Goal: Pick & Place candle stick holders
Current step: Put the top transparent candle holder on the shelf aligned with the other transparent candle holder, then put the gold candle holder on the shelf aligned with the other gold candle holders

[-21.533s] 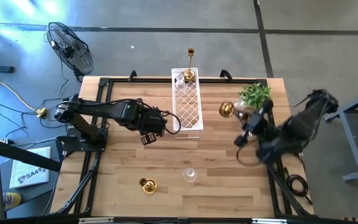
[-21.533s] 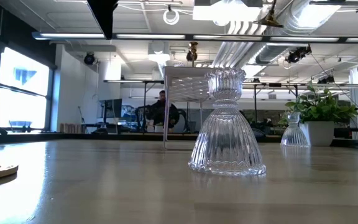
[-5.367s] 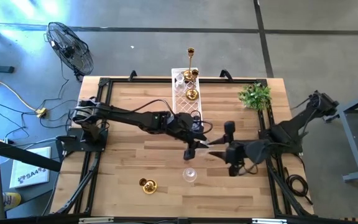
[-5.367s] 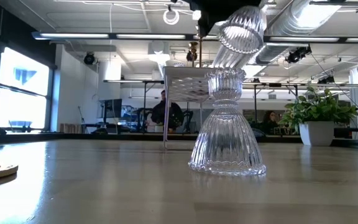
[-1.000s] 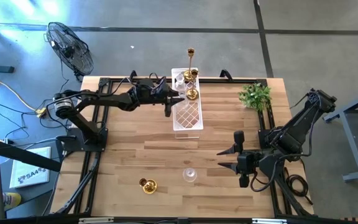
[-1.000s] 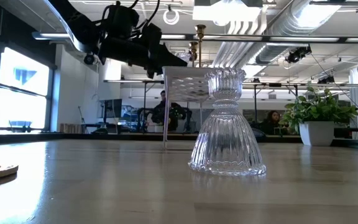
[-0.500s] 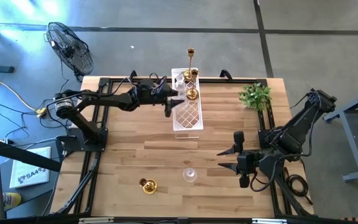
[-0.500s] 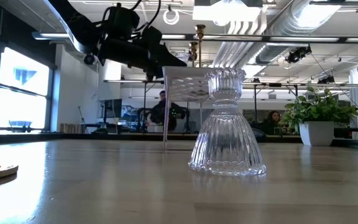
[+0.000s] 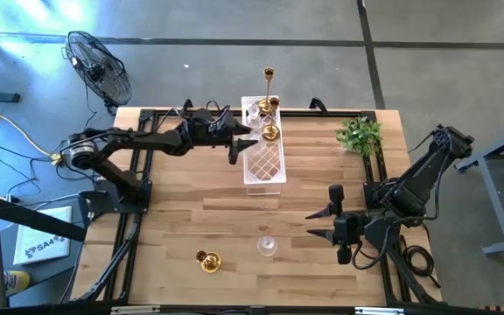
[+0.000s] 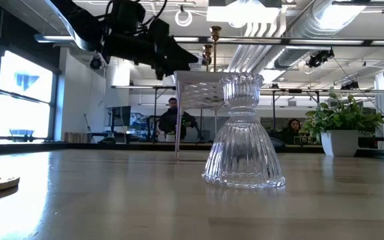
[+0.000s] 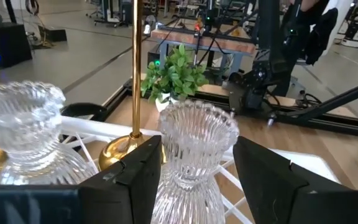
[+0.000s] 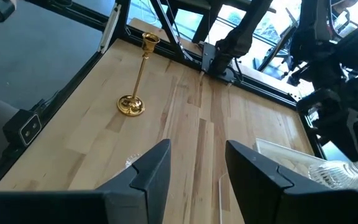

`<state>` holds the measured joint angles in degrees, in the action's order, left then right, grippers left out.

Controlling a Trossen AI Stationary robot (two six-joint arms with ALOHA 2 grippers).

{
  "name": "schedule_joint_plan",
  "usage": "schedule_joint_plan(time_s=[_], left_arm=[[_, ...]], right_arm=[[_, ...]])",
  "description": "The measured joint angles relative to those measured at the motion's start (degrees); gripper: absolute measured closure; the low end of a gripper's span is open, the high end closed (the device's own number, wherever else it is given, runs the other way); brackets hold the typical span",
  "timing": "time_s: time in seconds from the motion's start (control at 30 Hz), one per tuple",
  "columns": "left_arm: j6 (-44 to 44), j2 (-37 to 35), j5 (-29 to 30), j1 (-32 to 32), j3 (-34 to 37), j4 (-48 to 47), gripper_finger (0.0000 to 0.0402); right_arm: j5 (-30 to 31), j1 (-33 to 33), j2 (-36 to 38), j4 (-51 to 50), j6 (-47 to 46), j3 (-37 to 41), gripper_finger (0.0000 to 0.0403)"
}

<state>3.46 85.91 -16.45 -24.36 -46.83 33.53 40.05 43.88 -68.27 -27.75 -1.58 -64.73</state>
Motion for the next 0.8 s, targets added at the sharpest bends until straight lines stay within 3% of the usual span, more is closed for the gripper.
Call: schedule_joint_plan(time_s=[0.5,0.7,0.8], left_arm=[[-0.6,-15.5,0.7,0.0,0.0,-12.5,0.0209],[3.3,-25.7,-11.7,0.0,0.0,-17.5,0.0209],[4.4,-31.1,-14.7,1.5,-0.1,-20.8,0.0209]], right_arm=[[-0.3,0.0,0.0,0.0,-1.5,0.0,0.0254],[-10.3,0.0,0.0,-0.3,-5.2,0.0,0.0254],[-12.0,0.0,0.0,-0.3,-5.9,0.0,0.0254]])
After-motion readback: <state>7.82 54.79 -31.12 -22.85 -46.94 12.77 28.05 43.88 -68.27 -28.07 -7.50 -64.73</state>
